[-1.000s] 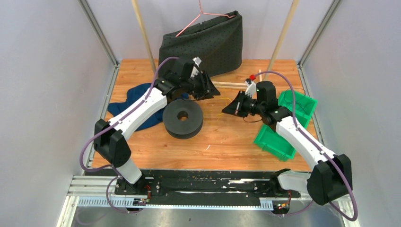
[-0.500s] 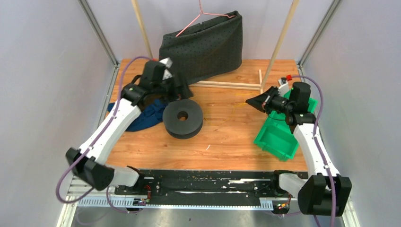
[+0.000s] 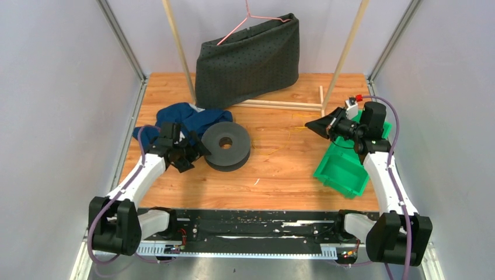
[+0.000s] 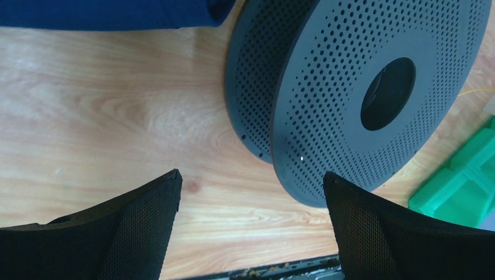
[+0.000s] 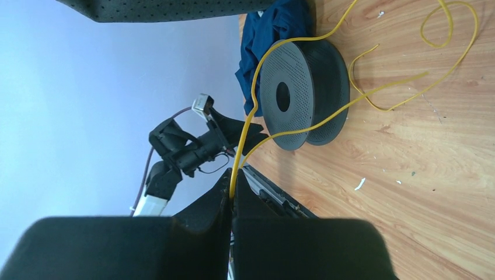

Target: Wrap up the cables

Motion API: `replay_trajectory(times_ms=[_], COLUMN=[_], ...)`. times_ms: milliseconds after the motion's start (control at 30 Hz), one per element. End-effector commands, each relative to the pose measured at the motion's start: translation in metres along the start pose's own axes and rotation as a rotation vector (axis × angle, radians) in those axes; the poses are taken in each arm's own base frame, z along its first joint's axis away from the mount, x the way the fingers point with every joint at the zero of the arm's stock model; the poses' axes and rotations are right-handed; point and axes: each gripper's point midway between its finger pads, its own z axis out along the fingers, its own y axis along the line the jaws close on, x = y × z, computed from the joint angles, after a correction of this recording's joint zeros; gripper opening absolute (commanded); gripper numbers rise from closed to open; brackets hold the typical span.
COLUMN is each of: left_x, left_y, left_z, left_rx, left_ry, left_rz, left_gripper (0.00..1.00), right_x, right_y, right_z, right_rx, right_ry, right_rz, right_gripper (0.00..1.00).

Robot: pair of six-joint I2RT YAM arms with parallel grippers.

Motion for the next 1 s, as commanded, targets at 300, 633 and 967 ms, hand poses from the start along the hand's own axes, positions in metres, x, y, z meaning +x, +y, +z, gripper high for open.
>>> replay_trajectory(times_ms=[300,633,967], left_x=[-0.030,-0.056,-0.091], left_y=[-0.060,-0.085,-0.133], left_z=[0.029,0.004,-0.075], left_rx=[0.404,0.415,0.294], left_ry=[-0.134,-0.176,-0.344], left_rz=[-0.028,0.086,0.481], left_gripper=[0.70,0.25,0.00], right_x=[0.005,0.001,-0.006], right_y=[0.010,0.009,0.004], right_z=[-0.008,-0.006,-0.002], right_rx=[-0.010,-0.001,0.025], right_ry=[0.023,0.024,0.013], right_rz=[-0.031,-0.035,-0.032], right_gripper=[0.01,0.01,0.01])
